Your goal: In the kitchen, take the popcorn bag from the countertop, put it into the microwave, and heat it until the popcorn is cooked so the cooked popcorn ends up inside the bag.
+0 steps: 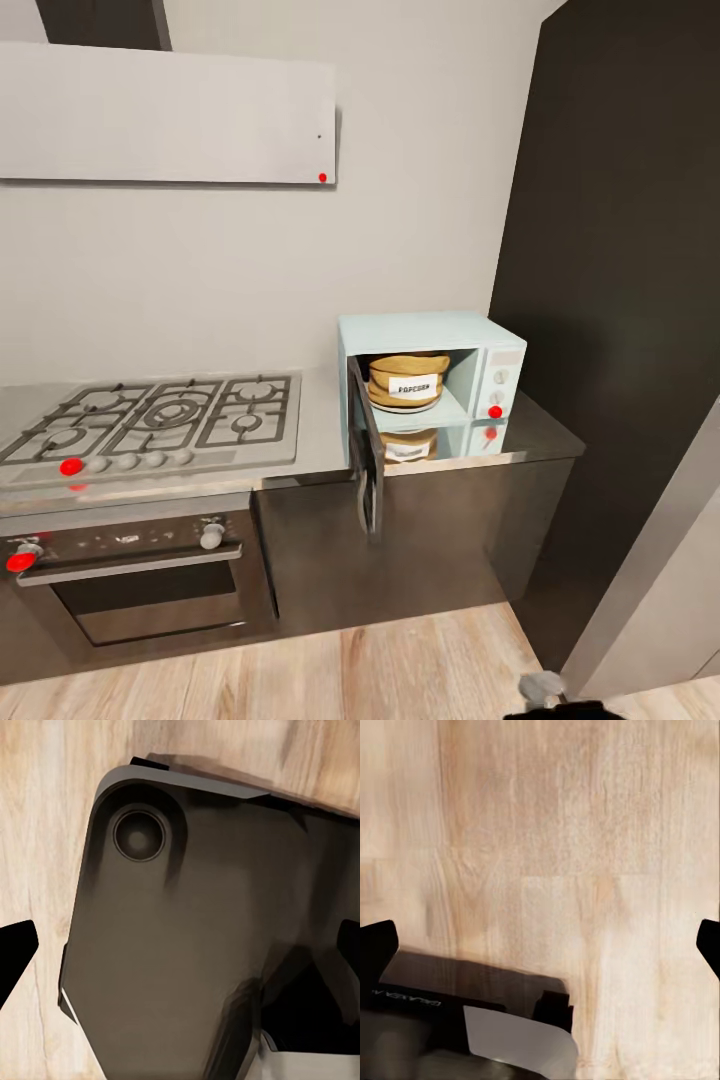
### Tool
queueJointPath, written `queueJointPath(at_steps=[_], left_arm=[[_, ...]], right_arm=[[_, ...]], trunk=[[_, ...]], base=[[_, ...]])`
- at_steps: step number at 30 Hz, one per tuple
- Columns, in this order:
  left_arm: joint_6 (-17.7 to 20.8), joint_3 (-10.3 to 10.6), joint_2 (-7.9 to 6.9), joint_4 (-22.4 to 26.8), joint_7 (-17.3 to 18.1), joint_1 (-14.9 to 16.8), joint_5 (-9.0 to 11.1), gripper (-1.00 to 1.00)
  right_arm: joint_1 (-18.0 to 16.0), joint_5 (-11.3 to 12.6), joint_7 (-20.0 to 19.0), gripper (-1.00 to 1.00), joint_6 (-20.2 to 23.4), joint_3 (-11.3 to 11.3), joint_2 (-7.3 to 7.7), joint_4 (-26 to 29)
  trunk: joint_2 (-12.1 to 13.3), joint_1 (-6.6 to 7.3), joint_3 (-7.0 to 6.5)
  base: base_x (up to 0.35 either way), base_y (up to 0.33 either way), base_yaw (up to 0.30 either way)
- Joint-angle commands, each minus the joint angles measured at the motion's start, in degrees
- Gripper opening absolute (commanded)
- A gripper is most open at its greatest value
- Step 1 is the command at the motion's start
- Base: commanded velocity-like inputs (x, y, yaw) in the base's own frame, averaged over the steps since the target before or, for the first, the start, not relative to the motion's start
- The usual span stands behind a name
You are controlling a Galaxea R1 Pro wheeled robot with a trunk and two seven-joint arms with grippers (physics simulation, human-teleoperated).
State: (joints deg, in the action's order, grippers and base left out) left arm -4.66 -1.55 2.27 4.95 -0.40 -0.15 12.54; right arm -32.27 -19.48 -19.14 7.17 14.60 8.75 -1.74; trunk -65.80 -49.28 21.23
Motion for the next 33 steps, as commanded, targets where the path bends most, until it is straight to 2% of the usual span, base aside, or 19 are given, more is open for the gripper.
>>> queueJointPath(at_steps=[1, 7, 13, 16, 22, 25, 33], left_arm=[[-0.1, -0.1, 0.02, 0.1, 0.0, 0.0, 0.2, 1.0], [-0.1, -0.1, 0.02, 0.1, 0.0, 0.0, 0.2, 1.0], [-0.1, -0.2, 0.09, 0.3, -0.1, 0.0, 0.3, 1.0], [-0.1, -0.2, 0.39, 1.0, -0.1, 0.0, 0.3, 1.0], [-0.1, -0.5, 0.8, 1.6, -0.1, 0.0, 0.5, 1.0], [-0.1, -0.5, 0.81, 1.6, -0.1, 0.1, 0.5, 1.0], [-0.1, -0.4, 0.83, 1.6, 0.0, 0.1, 0.4, 1.0]], right_arm=[[1.1, -0.9, 0.4, 1.0, -0.4, 0.7, -0.35, -0.1], [7.1, -1.7, 8.9, 1.0, -2.7, 0.7, -2.1, -0.2], [8.8, -1.8, 11.0, 1.0, -2.7, 0.7, -2.22, -0.2], [9.7, -1.7, 11.6, 1.0, -2.3, 0.8, -1.64, -0.2], [17.0, -0.1, 13.0, 1.0, -3.7, 1.1, -0.85, -0.2], [17.4, 0.0, 13.0, 1.0, -5.2, 1.1, -0.69, -0.2], [17.6, -0.3, 13.0, 1.0, -5.3, 0.9, -0.87, -0.2]], trunk=[[0.0, 0.0, 0.04], [0.0, 0.0, 0.04], [0.0, 0.0, 0.04], [0.0, 0.0, 0.04], [0.0, 0.0, 0.04], [0.0, 0.0, 0.04], [0.0, 0.0, 0.04]], base=[[0.0, 0.0, 0.0], [0.0, 0.0, 0.0], [0.0, 0.0, 0.0], [0.0, 0.0, 0.0], [0.0, 0.0, 0.026], [0.0, 0.0, 0.238], [0.0, 0.0, 0.274]])
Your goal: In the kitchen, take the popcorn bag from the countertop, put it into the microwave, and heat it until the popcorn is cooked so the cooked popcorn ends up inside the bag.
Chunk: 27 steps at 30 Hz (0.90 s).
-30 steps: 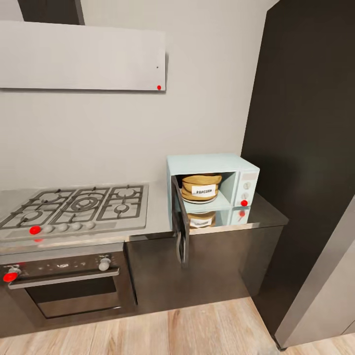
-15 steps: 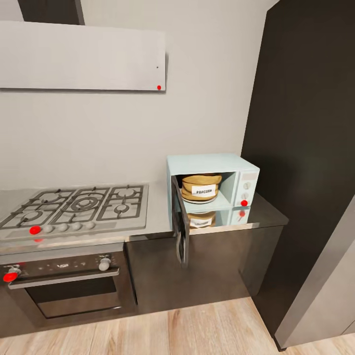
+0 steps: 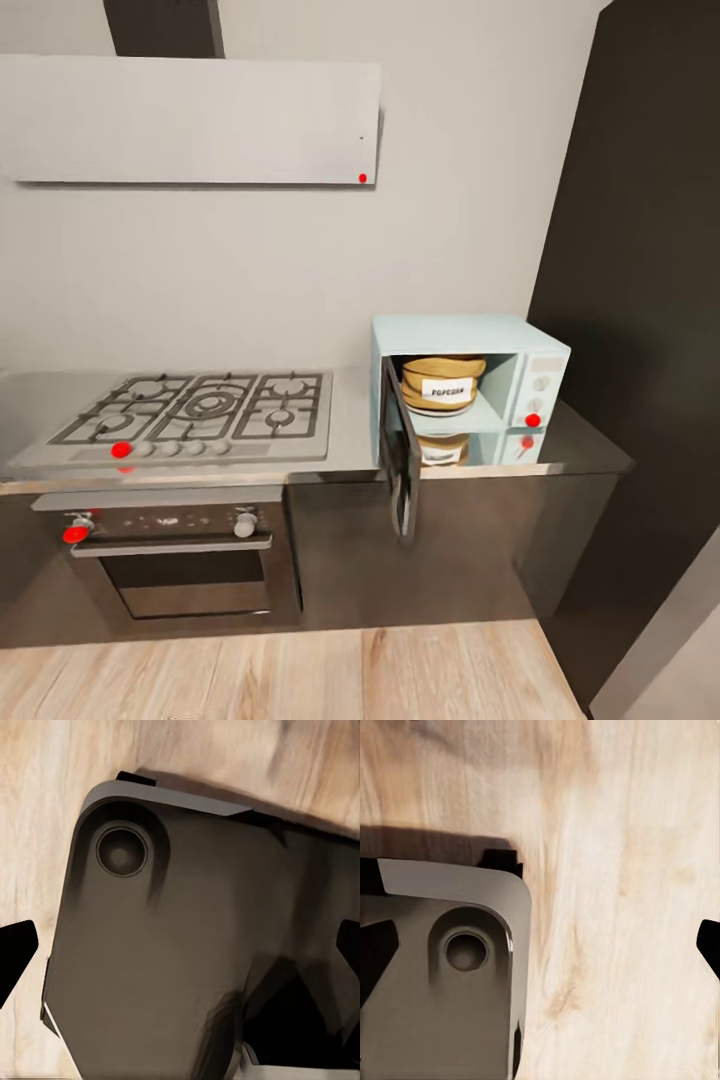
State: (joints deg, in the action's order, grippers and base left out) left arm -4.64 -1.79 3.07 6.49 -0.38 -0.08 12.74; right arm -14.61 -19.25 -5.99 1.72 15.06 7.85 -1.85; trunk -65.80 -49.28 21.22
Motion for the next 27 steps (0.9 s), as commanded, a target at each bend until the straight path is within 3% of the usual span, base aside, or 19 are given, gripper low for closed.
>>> queueJointPath(at_steps=[1, 11, 27], left_arm=[[-0.1, -0.2, 0.06, 0.0, 0.0, 0.0, 0.1, 1.0], [-0.1, -0.1, 0.14, 0.4, 0.5, 0.0, 0.1, 1.0], [-0.1, -0.1, 0.09, -0.2, 0.5, 0.0, 0.1, 1.0]], right_arm=[[-0.1, -0.5, -0.2, 1.0, 0.1, 0.5, 0.0, -0.1], [-0.1, -0.4, 1.4, 1.0, 0.0, 0.5, 0.0, 0.0], [-0.1, -0.5, 2.5, 1.0, 0.1, 0.3, 0.24, 0.0]], trunk=[[0.0, 0.0, 0.05], [0.0, 0.0, 0.05], [0.0, 0.0, 0.05]], base=[[0.0, 0.0, 0.276], [0.0, -0.02, 0.203], [0.0, -0.268, 0.002]])
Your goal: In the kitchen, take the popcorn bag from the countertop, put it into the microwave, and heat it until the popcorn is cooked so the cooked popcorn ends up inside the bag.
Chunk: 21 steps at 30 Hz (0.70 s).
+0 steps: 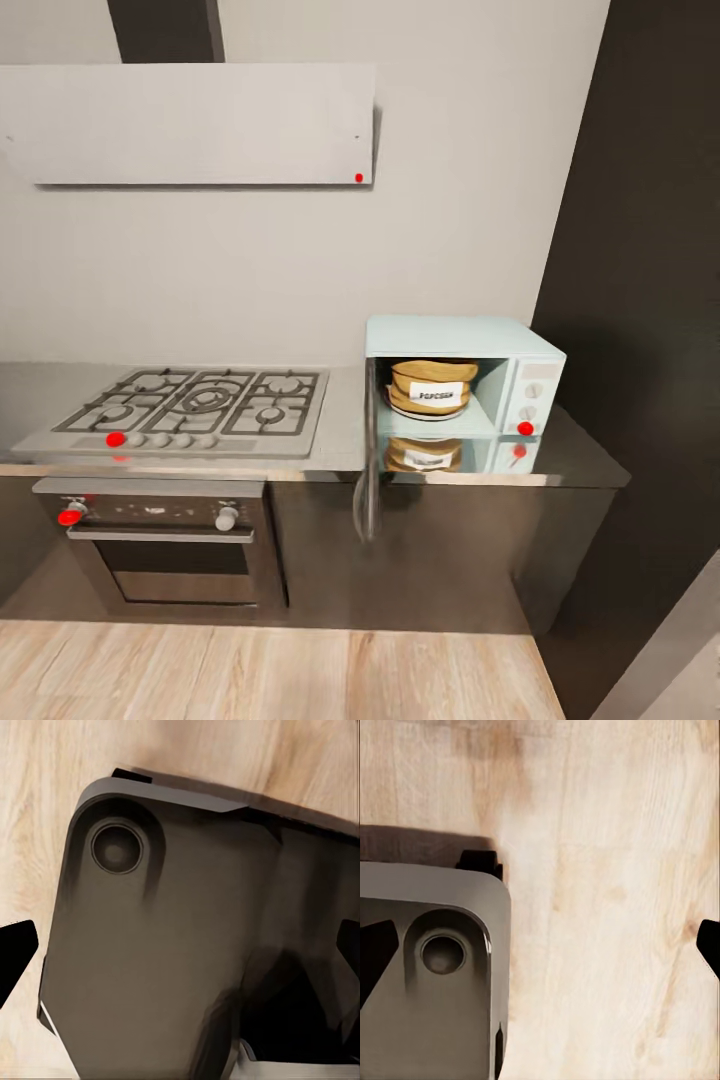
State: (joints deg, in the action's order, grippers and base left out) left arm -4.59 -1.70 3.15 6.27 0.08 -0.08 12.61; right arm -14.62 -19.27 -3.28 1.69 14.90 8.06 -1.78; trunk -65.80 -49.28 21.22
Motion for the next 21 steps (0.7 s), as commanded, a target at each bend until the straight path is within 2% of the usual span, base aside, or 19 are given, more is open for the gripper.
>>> queueJointPath(at_steps=[1, 11, 17, 20, 21], left_arm=[[-0.1, -0.1, 0.02, 0.0, 0.0, 0.0, 0.2, 1.0], [-0.1, 0.0, -0.07, -0.1, 0.0, 0.0, 0.2, 1.0], [-0.2, -0.1, -0.28, 0.4, 0.0, 0.0, 0.4, 1.0], [-0.1, -0.1, -0.4, 2.3, -0.1, 0.0, 1.3, 1.0], [0.1, 0.0, -0.5, 4.8, -0.1, 0.0, 1.5, 1.0]], right_arm=[[-0.1, -0.5, -0.2, 1.0, 0.0, 0.5, 0.03, -0.1], [-0.1, -0.5, -0.1, 1.0, -0.2, 0.5, 0.03, -0.1], [-0.1, -0.5, -0.1, 1.0, -0.1, 0.5, -0.11, -0.1], [0.2, -0.7, -0.1, 1.0, -0.1, 0.4, -0.47, -0.1], [0.4, -0.8, -0.1, 1.0, -0.1, 0.5, -0.49, -0.1]], trunk=[[0.0, 0.0, 0.05], [0.0, 0.0, 0.05], [0.0, 0.0, 0.05], [0.0, 0.0, 0.05], [0.0, 0.0, 0.05]], base=[[0.048, -0.278, 0.0], [0.221, -0.153, 0.0], [0.04, -0.015, 0.0], [0.002, -0.001, 0.0], [0.0, 0.0, 0.0]])
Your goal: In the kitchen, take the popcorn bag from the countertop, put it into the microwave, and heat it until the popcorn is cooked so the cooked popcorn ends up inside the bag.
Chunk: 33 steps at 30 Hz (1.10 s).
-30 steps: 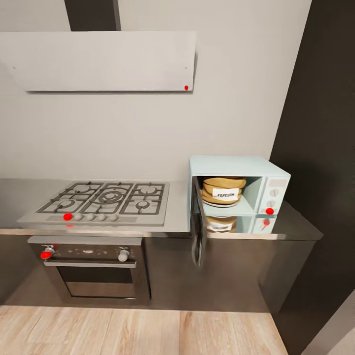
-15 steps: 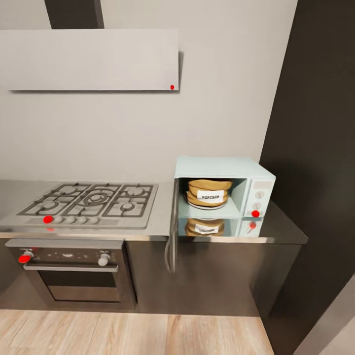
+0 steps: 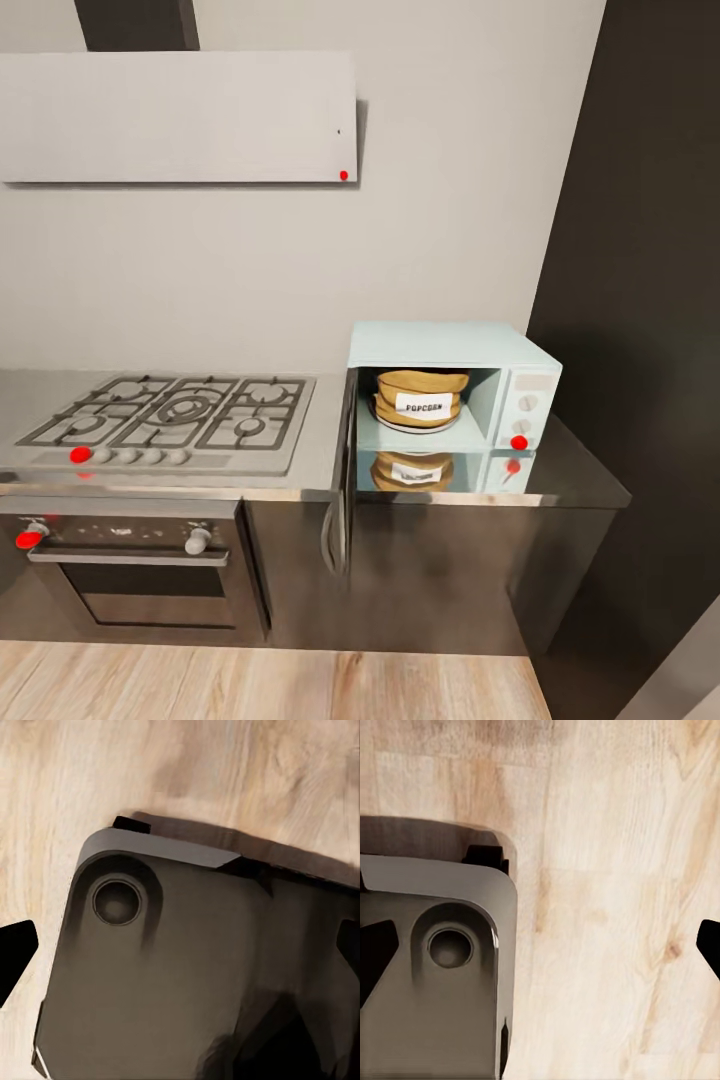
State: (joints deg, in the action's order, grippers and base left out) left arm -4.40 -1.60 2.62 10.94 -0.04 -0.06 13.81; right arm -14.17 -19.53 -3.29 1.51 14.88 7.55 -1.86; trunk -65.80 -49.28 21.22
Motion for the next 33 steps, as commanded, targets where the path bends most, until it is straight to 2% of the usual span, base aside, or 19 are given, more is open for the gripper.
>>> queueJointPath(at_steps=[1, 2, 3, 5, 8, 10, 11, 13, 14, 16, 19, 21, 24, 29, 33], left_arm=[[0.3, -0.1, -0.2, 3.6, 0.0, 0.0, 0.5, 1.0], [0.6, -0.2, -0.44, 5.8, 0.0, 0.0, 0.6, 1.0], [2.1, -0.2, -1.05, 11.0, -0.1, 0.0, 0.9, 1.0], [7.0, -0.2, -2.43, 19.7, -0.1, 0.0, 1.2, 1.0], [18.5, -0.5, -4.6, 36.6, 0.0, 0.0, 1.4, 1.0], [23.9, -0.8, -4.91, 45.6, 0.0, 0.0, 1.4, 1.0], [29.1, -0.9, -4.99, 54.7, 0.0, 0.0, 1.4, 1.0], [34.6, -1.0, -4.9, 63.5, 0.1, 0.4, 1.5, 1.0], [36.4, -1.0, -4.79, 65.8, 0.1, 1.0, 1.8, 1.0], [37.7, -1.0, -4.58, 67.3, 0.1, 5.1, 3.8, 1.0], [38.6, -1.0, -4.68, 67.6, 0.2, 15.7, 11.1, 1.0], [39.6, -0.9, -4.63, 66.7, 0.4, 19.9, 13.3, 1.0], [39.2, -0.4, -4.23, 65.3, 0.7, 21.8, 13.9, 1.0], [39.2, -0.3, -4.03, 70.0, 0.8, 22.2, 13.8, 1.0], [39.0, -0.2, -4.02, 70.2, 1.1, 22.2, 13.8, 1.0]], right_arm=[[0.0, -0.6, -0.1, 1.0, 0.1, 0.5, 0.02, -0.1], [0.1, -0.6, -0.1, 1.0, 0.1, 0.5, 0.02, -0.1], [0.1, -0.6, -0.1, 1.0, 0.1, 0.5, 0.1, -0.1], [0.1, -0.6, -0.1, 1.0, 0.1, 0.5, 0.2, -0.1], [0.1, -0.6, -0.1, 1.0, 0.1, 0.5, 0.24, -0.1], [0.1, -0.6, -0.1, 1.0, 0.1, 0.5, 0.31, -0.1], [0.1, -0.6, -0.1, 1.0, 0.1, 0.5, 0.34, -0.1], [0.1, -0.6, -0.1, 1.0, 0.1, 0.5, 0.31, -0.1], [0.1, -0.6, -0.1, 1.0, 0.1, 0.5, 0.31, -0.1], [0.1, -0.6, -0.1, 1.0, 0.1, 0.5, 0.39, -0.1], [0.1, -0.6, -0.1, 1.0, 0.1, 0.4, 0.5, 0.0], [0.1, -0.6, -0.1, 1.0, 0.1, 0.4, 0.54, 0.0], [0.1, -0.6, -0.1, 1.0, 0.0, 0.4, 0.61, 0.1], [0.1, -0.7, 0.0, 1.0, 0.1, 0.4, 0.33, 0.1], [0.1, -0.8, 0.0, 1.0, 0.1, 0.4, 0.11, 0.1]], trunk=[[0.0, 0.0, 0.06], [0.0, 0.0, 0.06], [0.0, 0.0, 0.06], [0.0, 0.0, 0.06], [0.0, 0.0, 0.06], [0.0, 0.0, 0.06], [0.0, 0.0, 0.06], [0.0, 0.0, 0.06], [0.0, 0.0, 0.06], [0.0, 0.0, 0.06], [0.0, 0.0, 0.06], [0.0, 0.0, 0.06], [0.0, 0.0, 0.06], [0.0, 0.0, 0.06], [0.0, 0.0, 0.06]], base=[[0.0, 0.0, 0.0], [0.0, 0.0, 0.0], [0.0, 0.0, 0.0], [0.0, 0.0, 0.0], [0.0, 0.0, 0.0], [0.0, 0.0, 0.0], [0.0, 0.0, 0.0], [0.0, 0.0, 0.0], [0.0, 0.0, 0.0], [0.0, 0.0, 0.0], [0.0, 0.0, 0.0], [0.0, 0.0, 0.0], [0.0, 0.0, 0.0], [0.0, 0.0, 0.0], [0.0, 0.0, 0.0]])
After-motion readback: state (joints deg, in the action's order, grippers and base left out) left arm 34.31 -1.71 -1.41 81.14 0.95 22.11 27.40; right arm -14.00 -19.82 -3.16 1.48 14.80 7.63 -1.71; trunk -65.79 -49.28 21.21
